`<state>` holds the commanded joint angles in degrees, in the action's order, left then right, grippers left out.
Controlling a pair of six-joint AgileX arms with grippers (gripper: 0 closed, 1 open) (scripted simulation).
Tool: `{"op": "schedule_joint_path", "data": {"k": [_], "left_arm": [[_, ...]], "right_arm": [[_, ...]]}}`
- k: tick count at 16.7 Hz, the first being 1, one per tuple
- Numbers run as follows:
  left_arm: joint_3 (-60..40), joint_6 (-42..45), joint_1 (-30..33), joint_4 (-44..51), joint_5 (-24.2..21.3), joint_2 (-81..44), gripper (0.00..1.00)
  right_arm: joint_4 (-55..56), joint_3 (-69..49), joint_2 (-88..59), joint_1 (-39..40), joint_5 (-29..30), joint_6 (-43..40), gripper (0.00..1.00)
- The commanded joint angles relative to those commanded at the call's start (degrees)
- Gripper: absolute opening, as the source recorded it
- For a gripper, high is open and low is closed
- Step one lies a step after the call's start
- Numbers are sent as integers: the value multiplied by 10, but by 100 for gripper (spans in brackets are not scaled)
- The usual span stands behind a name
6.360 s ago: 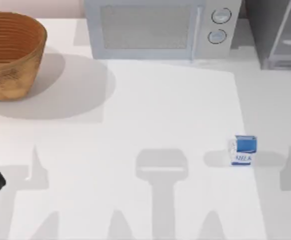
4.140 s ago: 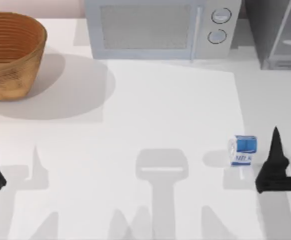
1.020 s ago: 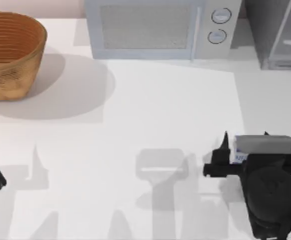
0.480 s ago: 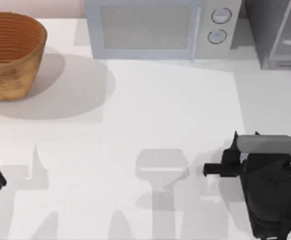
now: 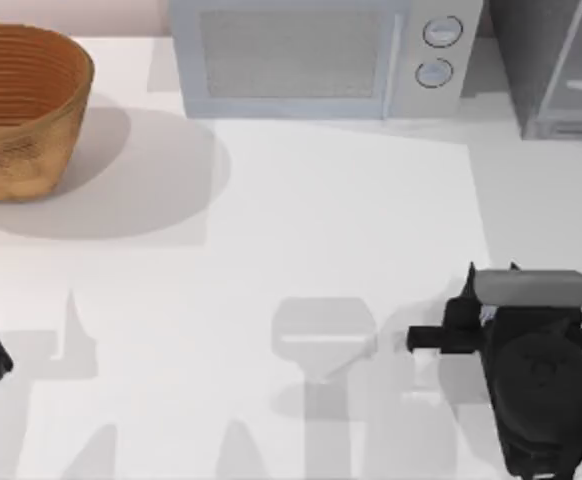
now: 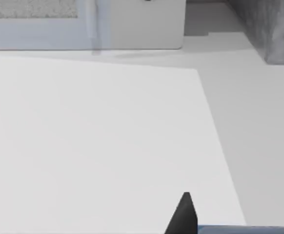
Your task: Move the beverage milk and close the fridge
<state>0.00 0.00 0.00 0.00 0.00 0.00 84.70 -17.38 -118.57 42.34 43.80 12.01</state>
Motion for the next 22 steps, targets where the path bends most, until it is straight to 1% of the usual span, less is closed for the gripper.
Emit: {"op": "schedule_joint_path", "data": {"k": [2,9,15,16,18,20,22], "left_arm": [[0,0,0,0,0,0,100],[0,0,0,0,0,0,100],[0,0,0,0,0,0,100],[0,0,0,0,0,0,100],[0,0,0,0,0,0,100],[0,0,0,0,0,0,100],[0,0,0,0,0,0,100]], "right_arm": [[-10,0,10,0,-1,0,0],[-120,3,123,0,-2,1,0],[-123,0,128,-8,-10,0,0],[-126,-2,134,-21,-22,-2,0],[-136,-5,152,-62,-65,-12,0],[-151,-10,176,-123,-130,-26,0],[-168,-16,207,-201,-208,-44,0]]}}
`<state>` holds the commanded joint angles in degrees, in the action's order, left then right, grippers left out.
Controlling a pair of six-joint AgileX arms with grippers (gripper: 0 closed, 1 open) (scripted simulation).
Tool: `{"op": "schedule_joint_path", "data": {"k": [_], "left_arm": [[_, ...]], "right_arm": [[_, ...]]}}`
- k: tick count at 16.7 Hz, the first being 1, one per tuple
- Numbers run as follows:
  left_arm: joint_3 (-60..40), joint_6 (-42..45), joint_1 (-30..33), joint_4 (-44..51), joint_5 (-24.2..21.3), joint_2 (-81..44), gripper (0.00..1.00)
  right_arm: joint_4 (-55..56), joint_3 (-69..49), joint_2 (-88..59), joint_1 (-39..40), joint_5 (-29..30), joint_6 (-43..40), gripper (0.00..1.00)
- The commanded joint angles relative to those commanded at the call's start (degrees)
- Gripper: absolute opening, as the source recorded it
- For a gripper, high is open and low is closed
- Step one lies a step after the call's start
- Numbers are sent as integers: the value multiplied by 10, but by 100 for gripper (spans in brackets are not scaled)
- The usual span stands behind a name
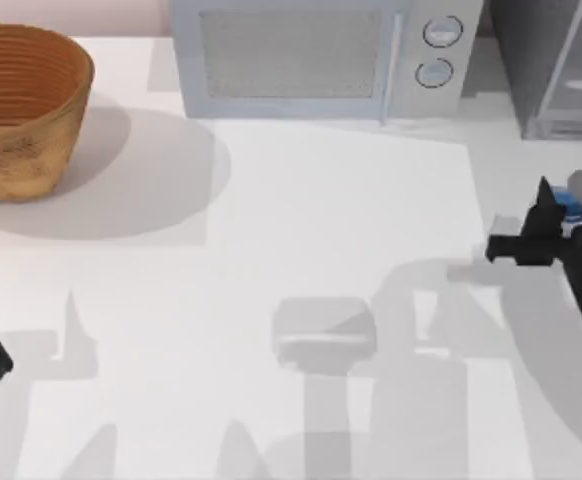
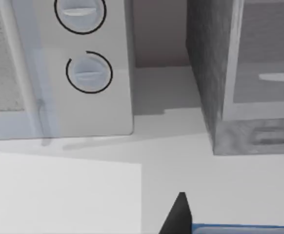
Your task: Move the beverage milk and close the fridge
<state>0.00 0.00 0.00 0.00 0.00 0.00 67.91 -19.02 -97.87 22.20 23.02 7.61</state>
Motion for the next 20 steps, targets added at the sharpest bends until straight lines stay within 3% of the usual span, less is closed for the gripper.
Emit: {"op": "schedule_joint_path", "data": {"k": [4,7,15,20], "left_arm": [[0,0,0,0,0,0,100],[0,0,0,0,0,0,100],[0,0,0,0,0,0,100],[0,0,0,0,0,0,100]], "right_arm": [[-29,-18,70,-149,-144,-40,0],[-40,-31,110,-206,-200,-63,0],[-49,-53,94,-220,-210,-67,0],[-115,-205,-34,-258,-243,-76,0]]}}
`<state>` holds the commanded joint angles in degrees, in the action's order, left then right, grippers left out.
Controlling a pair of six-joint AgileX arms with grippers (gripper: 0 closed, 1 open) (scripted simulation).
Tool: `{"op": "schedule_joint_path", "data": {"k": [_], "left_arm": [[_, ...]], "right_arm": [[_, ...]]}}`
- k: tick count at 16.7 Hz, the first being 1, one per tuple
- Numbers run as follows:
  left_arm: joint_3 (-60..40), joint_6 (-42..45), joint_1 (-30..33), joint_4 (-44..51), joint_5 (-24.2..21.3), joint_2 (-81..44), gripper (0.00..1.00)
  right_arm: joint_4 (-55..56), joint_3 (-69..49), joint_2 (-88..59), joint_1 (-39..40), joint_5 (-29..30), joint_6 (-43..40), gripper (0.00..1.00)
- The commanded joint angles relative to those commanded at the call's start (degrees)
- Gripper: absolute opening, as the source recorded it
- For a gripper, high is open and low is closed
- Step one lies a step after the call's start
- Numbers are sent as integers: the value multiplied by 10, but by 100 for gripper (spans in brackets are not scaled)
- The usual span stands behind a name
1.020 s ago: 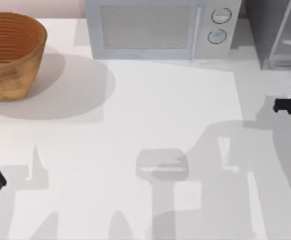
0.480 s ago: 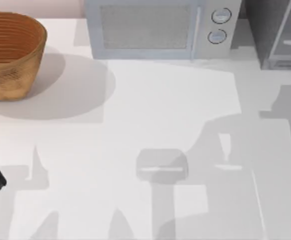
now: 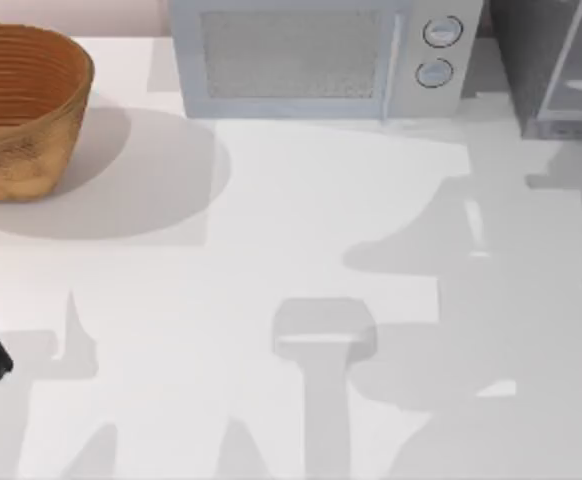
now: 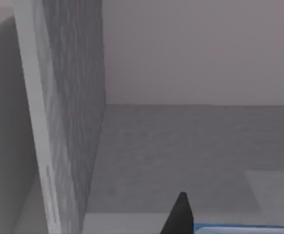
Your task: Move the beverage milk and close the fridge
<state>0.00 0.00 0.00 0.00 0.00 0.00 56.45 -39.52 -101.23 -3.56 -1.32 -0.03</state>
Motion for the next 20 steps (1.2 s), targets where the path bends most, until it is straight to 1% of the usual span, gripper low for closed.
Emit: {"op": "schedule_joint_path", "data": {"k": [6,9,11,20], "left_arm": [[0,0,0,0,0,0,100],[0,0,0,0,0,0,100],[0,0,0,0,0,0,100],[0,0,0,0,0,0,100]], "right_arm": [[-116,-256,-179,-53,-60,-11,0],[-161,-332,-234,-73,-82,-14,0],[-175,-352,-250,-78,-88,-15,0],[-176,-353,-251,-79,-89,-15,0]]}}
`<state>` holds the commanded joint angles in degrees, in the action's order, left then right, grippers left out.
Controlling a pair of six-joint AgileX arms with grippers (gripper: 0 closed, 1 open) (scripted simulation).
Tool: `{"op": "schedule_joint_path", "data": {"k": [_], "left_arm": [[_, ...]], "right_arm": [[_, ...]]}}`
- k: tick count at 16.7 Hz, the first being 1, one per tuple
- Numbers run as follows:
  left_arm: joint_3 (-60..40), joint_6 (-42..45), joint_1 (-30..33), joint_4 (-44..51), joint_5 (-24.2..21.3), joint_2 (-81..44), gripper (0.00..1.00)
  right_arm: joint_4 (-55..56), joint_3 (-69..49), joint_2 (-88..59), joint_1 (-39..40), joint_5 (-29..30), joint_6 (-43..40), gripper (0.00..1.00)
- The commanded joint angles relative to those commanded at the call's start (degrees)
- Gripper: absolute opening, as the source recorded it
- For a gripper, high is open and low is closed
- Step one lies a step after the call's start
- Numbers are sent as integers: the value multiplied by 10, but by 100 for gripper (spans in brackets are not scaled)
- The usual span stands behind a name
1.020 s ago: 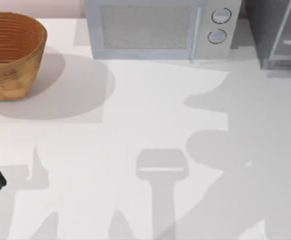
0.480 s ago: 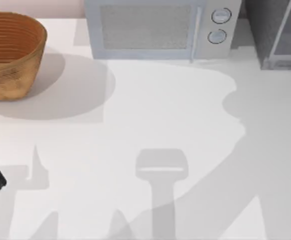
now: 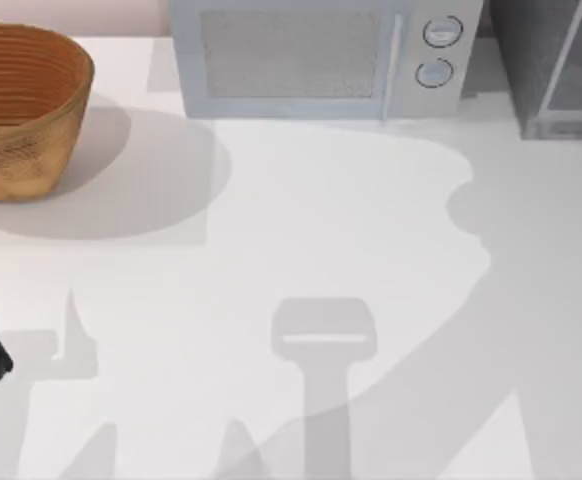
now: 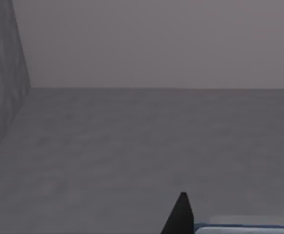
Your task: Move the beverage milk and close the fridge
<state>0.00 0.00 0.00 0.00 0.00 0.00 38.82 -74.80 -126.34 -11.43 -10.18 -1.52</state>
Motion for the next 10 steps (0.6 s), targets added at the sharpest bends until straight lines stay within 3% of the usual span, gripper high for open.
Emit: {"op": "schedule_joint_path", "data": {"k": [1,10], "left_arm": [[0,0,0,0,0,0,100],[0,0,0,0,0,0,100]], "right_arm": [[0,0,0,0,0,0,0],[0,0,0,0,0,0,68]]}}
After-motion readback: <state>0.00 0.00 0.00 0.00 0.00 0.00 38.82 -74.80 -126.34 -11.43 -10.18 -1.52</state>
